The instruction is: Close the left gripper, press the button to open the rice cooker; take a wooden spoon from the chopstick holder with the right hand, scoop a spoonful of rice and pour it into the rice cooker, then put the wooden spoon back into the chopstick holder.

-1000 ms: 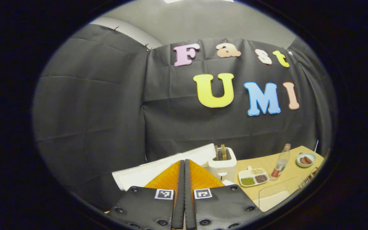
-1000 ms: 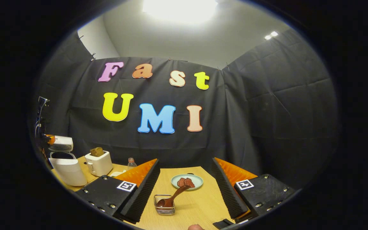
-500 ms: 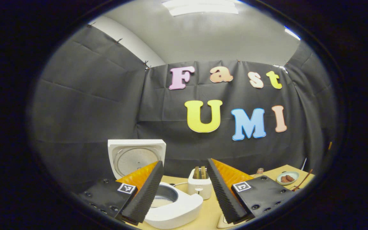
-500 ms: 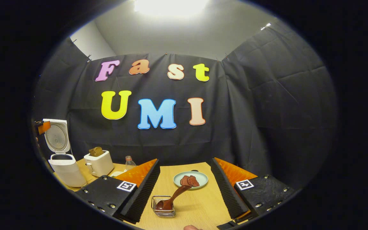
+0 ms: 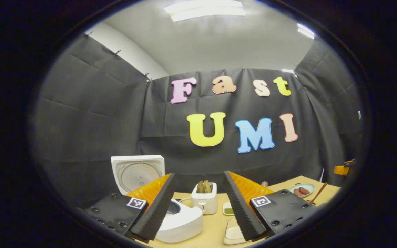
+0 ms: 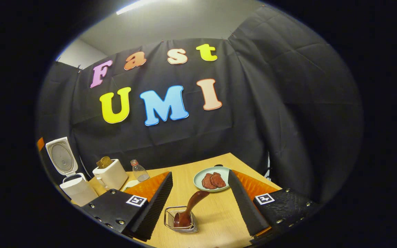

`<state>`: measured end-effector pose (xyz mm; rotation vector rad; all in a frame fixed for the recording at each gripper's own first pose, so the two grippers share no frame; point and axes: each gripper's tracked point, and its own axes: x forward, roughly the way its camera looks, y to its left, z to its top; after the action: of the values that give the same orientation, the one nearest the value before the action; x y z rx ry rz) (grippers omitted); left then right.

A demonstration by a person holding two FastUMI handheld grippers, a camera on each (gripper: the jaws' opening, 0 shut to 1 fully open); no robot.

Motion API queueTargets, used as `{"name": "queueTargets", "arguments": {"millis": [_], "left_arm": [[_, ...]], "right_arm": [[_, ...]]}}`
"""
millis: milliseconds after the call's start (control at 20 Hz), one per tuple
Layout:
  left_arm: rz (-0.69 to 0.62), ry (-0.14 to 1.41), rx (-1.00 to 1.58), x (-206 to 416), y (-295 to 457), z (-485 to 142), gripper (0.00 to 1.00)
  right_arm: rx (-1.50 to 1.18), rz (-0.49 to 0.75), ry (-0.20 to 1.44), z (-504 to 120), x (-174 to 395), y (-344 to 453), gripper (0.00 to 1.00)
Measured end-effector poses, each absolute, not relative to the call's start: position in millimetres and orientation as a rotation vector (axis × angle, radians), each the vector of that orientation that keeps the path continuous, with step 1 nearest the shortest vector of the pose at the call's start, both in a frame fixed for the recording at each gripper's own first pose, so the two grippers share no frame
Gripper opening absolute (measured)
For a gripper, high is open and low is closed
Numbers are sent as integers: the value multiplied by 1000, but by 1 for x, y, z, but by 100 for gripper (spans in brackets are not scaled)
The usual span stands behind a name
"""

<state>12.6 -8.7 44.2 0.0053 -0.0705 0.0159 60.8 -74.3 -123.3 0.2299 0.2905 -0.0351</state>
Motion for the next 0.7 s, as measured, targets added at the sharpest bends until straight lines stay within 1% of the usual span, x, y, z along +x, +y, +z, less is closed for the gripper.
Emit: {"name": "queueTargets", "arguments": {"millis": [250,450,500,600,700], "left_arm": [[34,-44,39,-2,-9,40,94],[73,-30,68,-14,0,38,94],[81,-26,71,-17,2,38,94],[101,-20,77,-20,7,37,94],[117,-15,76,-24,10,36,94]], "right_arm": [[307,9,420,-165,73,-65,98],[393,43,537,-198,78,-51,99],[401,49,561,-203,80,-49,98],[415,58,595,-215,83,-44,92],[430,68,631,-226,85,-40,92]]}}
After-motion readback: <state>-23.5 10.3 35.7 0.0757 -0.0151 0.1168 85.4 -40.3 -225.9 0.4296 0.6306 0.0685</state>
